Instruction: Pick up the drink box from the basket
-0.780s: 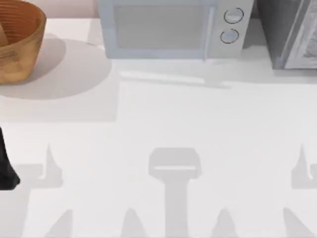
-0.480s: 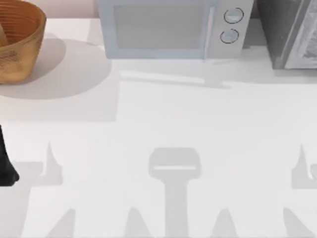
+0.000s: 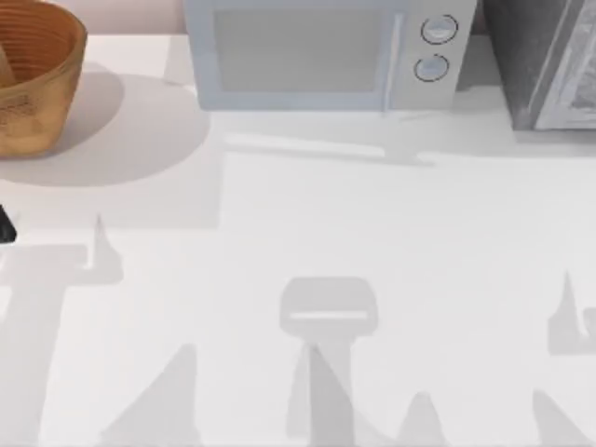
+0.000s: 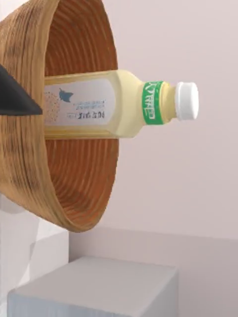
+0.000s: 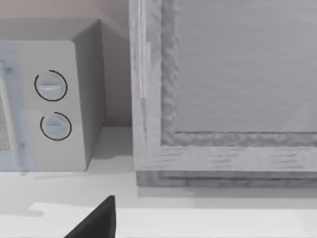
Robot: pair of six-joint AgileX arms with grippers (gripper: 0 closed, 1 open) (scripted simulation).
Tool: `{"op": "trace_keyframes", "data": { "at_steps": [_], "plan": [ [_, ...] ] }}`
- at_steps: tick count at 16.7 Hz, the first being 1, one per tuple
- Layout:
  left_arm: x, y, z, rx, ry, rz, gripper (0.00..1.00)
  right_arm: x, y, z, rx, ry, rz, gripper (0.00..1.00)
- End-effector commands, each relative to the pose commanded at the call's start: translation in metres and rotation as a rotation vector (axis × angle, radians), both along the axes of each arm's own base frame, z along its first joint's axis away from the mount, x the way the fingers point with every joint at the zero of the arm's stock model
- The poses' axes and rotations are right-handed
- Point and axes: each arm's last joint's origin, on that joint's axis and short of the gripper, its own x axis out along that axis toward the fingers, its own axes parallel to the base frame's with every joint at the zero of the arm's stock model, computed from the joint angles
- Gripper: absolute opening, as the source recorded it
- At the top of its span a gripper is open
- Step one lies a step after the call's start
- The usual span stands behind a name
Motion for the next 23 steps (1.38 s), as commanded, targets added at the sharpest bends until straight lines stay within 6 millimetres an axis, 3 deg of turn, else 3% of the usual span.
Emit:
{"op": "trace_keyframes", "data": {
  "at_steps": [3,6,9,13,18,23],
  "plan": [
    [0.041,0.008,0.017,0.001,-0.007,-0.001,1.0,0.0,0.0,0.0,0.0,0.0,0.0,1.0],
    [0.091,0.021,0.021,0.005,-0.016,-0.002,1.0,0.0,0.0,0.0,0.0,0.0,0.0,1.0],
    [0.142,0.037,0.007,0.009,-0.019,-0.002,1.0,0.0,0.0,0.0,0.0,0.0,0.0,1.0],
    [0.196,0.06,-0.033,0.011,-0.015,-0.004,1.0,0.0,0.0,0.0,0.0,0.0,0.0,1.0],
    [0.231,0.08,-0.084,0.006,0.002,-0.006,1.0,0.0,0.0,0.0,0.0,0.0,0.0,1.0],
    [0.237,0.083,-0.095,0.004,0.007,-0.007,1.0,0.0,0.0,0.0,0.0,0.0,0.0,1.0]
  ]
}}
